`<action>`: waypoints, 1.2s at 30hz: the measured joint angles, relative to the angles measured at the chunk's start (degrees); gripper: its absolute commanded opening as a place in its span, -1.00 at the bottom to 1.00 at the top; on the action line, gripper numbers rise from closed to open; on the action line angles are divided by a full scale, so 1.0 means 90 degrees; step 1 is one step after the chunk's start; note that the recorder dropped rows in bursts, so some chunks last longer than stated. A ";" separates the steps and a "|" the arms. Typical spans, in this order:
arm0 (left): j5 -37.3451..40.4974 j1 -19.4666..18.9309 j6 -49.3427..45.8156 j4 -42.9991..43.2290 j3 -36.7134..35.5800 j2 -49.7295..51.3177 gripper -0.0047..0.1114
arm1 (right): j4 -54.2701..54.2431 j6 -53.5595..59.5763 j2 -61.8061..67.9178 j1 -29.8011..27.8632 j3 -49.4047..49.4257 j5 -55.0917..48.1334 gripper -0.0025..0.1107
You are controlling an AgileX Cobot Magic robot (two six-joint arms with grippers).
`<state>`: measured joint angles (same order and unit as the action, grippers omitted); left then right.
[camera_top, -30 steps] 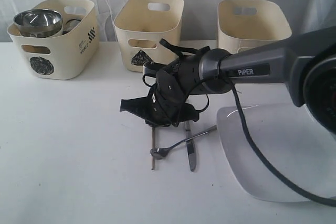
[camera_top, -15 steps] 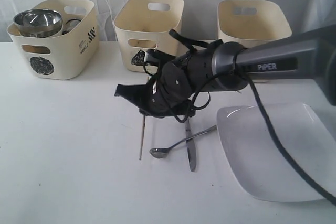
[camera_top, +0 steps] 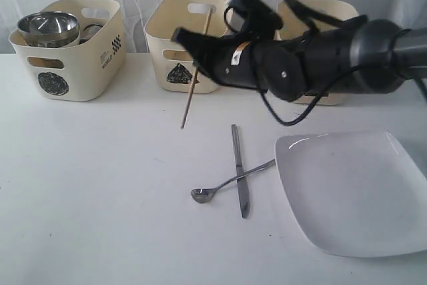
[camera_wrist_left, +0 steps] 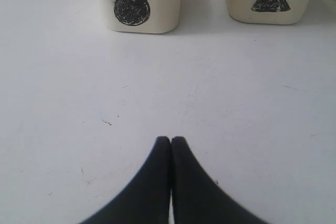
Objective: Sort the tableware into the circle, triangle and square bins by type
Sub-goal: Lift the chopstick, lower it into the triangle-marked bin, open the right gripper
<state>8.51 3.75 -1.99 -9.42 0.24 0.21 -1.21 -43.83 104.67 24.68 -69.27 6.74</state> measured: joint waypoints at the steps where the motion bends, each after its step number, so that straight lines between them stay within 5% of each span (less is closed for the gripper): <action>1: 0.0000 0.0000 0.0000 0.0000 0.0000 0.0000 -0.92 | 0.0028 0.0000 -0.0112 -0.0121 0.0014 0.0062 -0.96; 12: 0.0000 0.0000 0.0000 0.0000 0.0000 0.0000 -0.92 | 0.0214 0.0590 -0.0149 -0.1351 -0.0471 0.0480 -0.96; 31: 0.0000 0.0000 0.0000 0.0000 0.0000 0.0000 -0.92 | 0.0910 0.0650 0.3317 -0.1343 -0.5332 0.0291 -0.95; 36: 0.0000 0.0000 0.0000 0.0000 0.0000 0.0000 -0.92 | 0.0949 0.0655 0.3849 -0.1196 -0.5881 0.0110 -0.42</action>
<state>8.51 3.75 -1.99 -9.42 0.24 0.21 7.33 -37.93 139.31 13.91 -122.19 7.73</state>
